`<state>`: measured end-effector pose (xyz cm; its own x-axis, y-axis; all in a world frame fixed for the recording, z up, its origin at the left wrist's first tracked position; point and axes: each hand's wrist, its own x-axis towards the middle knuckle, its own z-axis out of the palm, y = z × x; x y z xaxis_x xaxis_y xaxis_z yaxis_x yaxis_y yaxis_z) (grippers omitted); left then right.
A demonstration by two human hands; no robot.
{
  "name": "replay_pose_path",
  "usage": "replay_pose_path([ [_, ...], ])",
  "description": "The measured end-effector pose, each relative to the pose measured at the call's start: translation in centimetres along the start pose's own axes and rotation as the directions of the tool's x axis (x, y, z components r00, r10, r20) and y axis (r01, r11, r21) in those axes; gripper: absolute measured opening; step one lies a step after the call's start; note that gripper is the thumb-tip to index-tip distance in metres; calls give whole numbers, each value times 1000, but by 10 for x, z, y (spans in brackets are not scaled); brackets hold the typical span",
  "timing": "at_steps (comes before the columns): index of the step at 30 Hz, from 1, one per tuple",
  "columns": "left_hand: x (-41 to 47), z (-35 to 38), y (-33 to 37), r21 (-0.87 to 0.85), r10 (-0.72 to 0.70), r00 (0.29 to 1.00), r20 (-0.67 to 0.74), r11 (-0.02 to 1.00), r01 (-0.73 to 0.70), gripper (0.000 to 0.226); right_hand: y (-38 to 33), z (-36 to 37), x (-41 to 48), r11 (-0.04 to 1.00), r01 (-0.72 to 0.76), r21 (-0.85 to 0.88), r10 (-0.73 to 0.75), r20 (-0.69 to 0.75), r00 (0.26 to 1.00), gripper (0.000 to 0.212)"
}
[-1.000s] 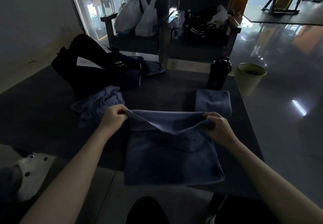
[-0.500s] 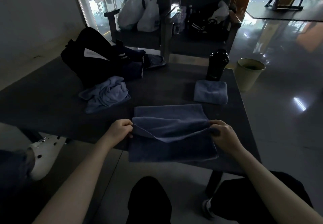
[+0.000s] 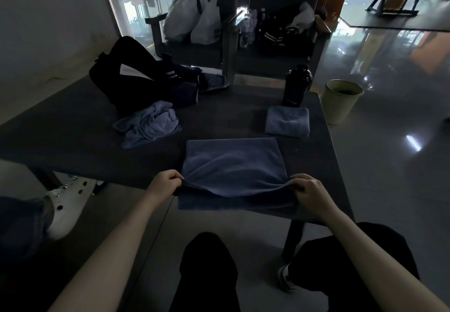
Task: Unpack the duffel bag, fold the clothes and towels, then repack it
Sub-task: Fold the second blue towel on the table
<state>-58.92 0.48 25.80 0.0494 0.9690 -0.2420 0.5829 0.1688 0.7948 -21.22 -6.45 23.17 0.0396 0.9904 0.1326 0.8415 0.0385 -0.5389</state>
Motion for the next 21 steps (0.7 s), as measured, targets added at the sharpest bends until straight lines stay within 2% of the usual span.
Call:
replay_pose_path([
  [3,0,5,-6,82,-8,998,-59,997,13,20,-6,0,-5,991,8,-134,1,73,997,22],
  [6,2,15,-15,206,5,987,-158,978,28,31,-10,0,-11,957,97,-272,-74,95,993,57],
  [8,-2,24,-15,288,-17,970,-243,954,89,23,-9,2,-16,934,177,-309,-140,138,980,80],
  [10,-6,30,-10,313,-43,959,-282,940,134,26,-8,7,-21,923,216,-319,-165,178,970,89],
  [12,-6,35,-6,435,17,973,-230,896,87,41,-7,11,-24,926,209,-313,-159,180,971,88],
  [14,-3,41,-4,585,77,991,-110,811,2,48,-6,14,-25,912,209,-352,-172,133,976,81],
  [19,7,52,-5,715,24,999,25,698,-35,53,-4,20,-30,853,228,-469,-233,48,971,62],
  [21,16,50,0,723,-4,998,55,690,-37,54,-1,22,-29,856,207,-474,-226,18,974,55],
])
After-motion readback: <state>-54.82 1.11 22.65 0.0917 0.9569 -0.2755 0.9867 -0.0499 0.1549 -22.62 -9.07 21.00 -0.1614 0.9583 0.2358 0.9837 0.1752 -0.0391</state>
